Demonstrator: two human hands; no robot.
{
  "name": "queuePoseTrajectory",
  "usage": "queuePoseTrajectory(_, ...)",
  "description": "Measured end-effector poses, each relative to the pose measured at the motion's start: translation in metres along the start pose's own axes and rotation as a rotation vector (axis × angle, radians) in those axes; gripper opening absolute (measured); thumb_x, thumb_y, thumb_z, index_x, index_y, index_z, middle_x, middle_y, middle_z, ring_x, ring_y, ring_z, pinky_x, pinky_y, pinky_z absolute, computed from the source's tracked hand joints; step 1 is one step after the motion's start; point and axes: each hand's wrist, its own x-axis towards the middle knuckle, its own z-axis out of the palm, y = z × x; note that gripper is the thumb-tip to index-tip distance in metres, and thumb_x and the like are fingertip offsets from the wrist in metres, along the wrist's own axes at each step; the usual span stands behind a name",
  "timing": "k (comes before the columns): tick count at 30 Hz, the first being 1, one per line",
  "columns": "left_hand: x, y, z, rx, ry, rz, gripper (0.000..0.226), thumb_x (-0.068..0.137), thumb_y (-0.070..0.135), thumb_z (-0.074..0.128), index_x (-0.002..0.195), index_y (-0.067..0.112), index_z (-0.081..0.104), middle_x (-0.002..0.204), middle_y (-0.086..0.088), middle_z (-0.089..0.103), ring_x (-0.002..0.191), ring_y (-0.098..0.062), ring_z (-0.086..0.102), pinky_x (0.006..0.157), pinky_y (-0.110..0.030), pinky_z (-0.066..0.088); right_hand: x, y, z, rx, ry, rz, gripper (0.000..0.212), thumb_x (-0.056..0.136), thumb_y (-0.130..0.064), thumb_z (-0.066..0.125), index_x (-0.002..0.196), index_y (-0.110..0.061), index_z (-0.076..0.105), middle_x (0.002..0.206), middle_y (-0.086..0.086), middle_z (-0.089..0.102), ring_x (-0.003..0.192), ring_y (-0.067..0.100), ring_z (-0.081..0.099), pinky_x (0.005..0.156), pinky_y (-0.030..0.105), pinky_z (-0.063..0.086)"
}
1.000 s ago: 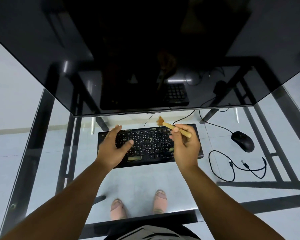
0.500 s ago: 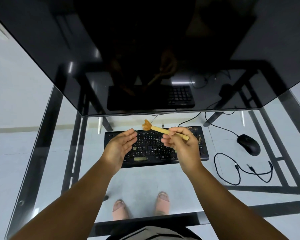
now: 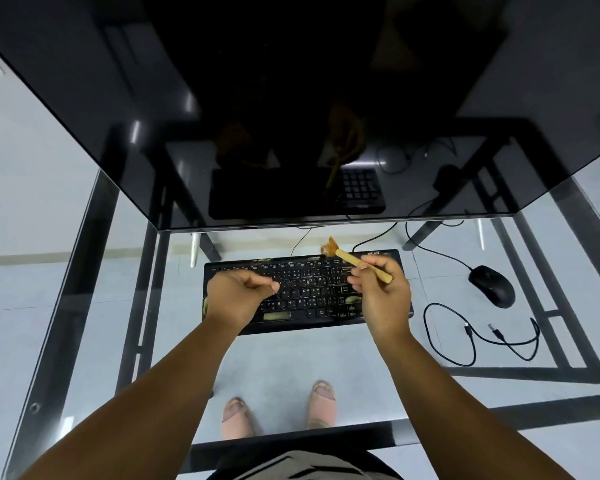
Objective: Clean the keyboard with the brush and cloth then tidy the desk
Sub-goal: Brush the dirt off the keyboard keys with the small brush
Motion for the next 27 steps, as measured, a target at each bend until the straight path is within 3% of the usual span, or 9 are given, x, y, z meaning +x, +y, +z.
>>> queuePoseTrajectory(5, 0.001, 0.004, 0.006, 0.195, 0.057, 0.031, 0.037, 0.065, 0.039, 0.088, 0.056, 0.019, 0.059, 0.059, 0.007, 0.064, 0.060, -0.011, 0.061, 0.060, -0.026, 0.048, 0.004, 0.006, -0.010, -0.035, 0.011, -0.029, 0.008, 0.091, -0.014, 0.065, 0.099, -0.017, 0.064, 0.087, 0.006, 0.073, 0.081, 0.024, 0.072, 0.067, 0.027, 0.056)
queuePoseTrajectory(8, -0.003, 0.006, 0.009, 0.284, 0.102, 0.121, 0.045, 0.067, 0.051, 0.083, 0.061, 0.017, 0.054, 0.061, 0.005, 0.059, 0.061, -0.013, 0.057, 0.059, -0.026, 0.042, 0.004, 0.009, -0.015, -0.099, 0.011, -0.092, 0.007, 0.089, -0.016, 0.068, 0.094, -0.020, 0.064, 0.086, 0.007, 0.071, 0.077, 0.028, 0.070, 0.059, 0.019, 0.052)
queuePoseTrajectory(10, -0.003, 0.003, 0.013, 0.361, 0.053, 0.211, 0.047, 0.068, 0.063, 0.076, 0.091, 0.023, 0.065, 0.096, 0.006, 0.069, 0.093, -0.014, 0.064, 0.083, -0.033, 0.048, 0.004, 0.012, -0.016, -0.160, -0.017, -0.131, 0.005, 0.090, -0.014, 0.067, 0.093, -0.018, 0.064, 0.082, 0.008, 0.069, 0.070, 0.024, 0.068, 0.055, 0.018, 0.051)
queuePoseTrajectory(11, -0.003, 0.002, 0.014, 0.457, -0.014, 0.247, 0.066, 0.066, 0.069, 0.073, 0.115, 0.027, 0.061, 0.122, 0.006, 0.063, 0.115, -0.016, 0.057, 0.099, -0.040, 0.043, 0.005, 0.015, -0.016, -0.208, -0.026, -0.155, 0.004, 0.091, -0.014, 0.065, 0.094, -0.018, 0.064, 0.079, 0.005, 0.069, 0.065, 0.019, 0.067, 0.054, 0.019, 0.050)
queuePoseTrajectory(14, 0.000, 0.002, 0.020, 0.785, -0.223, 0.313, 0.120, 0.061, 0.078, 0.067, 0.154, 0.026, 0.012, 0.162, 0.006, 0.014, 0.148, -0.015, 0.016, 0.119, -0.046, 0.013, 0.008, 0.021, -0.018, -0.380, 0.045, -0.255, 0.011, 0.093, -0.020, 0.061, 0.104, -0.019, 0.066, 0.080, -0.005, 0.068, 0.065, 0.007, 0.062, 0.058, 0.025, 0.050)
queuePoseTrajectory(18, 0.005, 0.000, 0.030, 0.963, -0.313, 0.343, 0.142, 0.055, 0.080, 0.069, 0.154, 0.023, -0.015, 0.163, 0.006, -0.011, 0.150, -0.014, -0.007, 0.121, -0.045, 0.001, 0.007, 0.021, -0.018, -0.378, -0.074, -0.239, 0.017, 0.094, -0.015, 0.060, 0.108, -0.018, 0.068, 0.077, -0.005, 0.069, 0.055, 0.000, 0.060, 0.051, 0.016, 0.047)
queuePoseTrajectory(22, 0.008, 0.002, 0.036, 1.073, -0.339, 0.340, 0.144, 0.057, 0.074, 0.073, 0.152, 0.019, -0.021, 0.162, 0.003, -0.017, 0.150, -0.016, -0.012, 0.121, -0.048, -0.002, 0.012, 0.023, -0.025, -0.467, 0.014, -0.296, 0.017, 0.095, -0.018, 0.058, 0.110, -0.020, 0.066, 0.078, -0.007, 0.068, 0.060, 0.004, 0.060, 0.057, 0.026, 0.049)
queuePoseTrajectory(25, 0.010, 0.003, 0.038, 1.118, -0.342, 0.332, 0.143, 0.060, 0.070, 0.075, 0.151, 0.017, -0.022, 0.163, 0.001, -0.016, 0.150, -0.017, -0.011, 0.120, -0.047, -0.002, 0.015, 0.020, -0.027, -0.441, -0.151, -0.252, 0.016, 0.094, -0.016, 0.059, 0.108, -0.019, 0.067, 0.078, -0.007, 0.070, 0.058, 0.002, 0.062, 0.054, 0.026, 0.050)
queuePoseTrajectory(27, 0.011, 0.004, 0.040, 1.134, -0.340, 0.327, 0.143, 0.061, 0.068, 0.075, 0.151, 0.016, -0.023, 0.163, 0.001, -0.014, 0.150, -0.016, -0.010, 0.120, -0.047, -0.002, 0.019, 0.020, -0.032, -0.522, -0.108, -0.296, 0.016, 0.094, -0.018, 0.058, 0.108, -0.020, 0.067, 0.077, -0.005, 0.070, 0.059, 0.009, 0.062, 0.055, 0.027, 0.049)
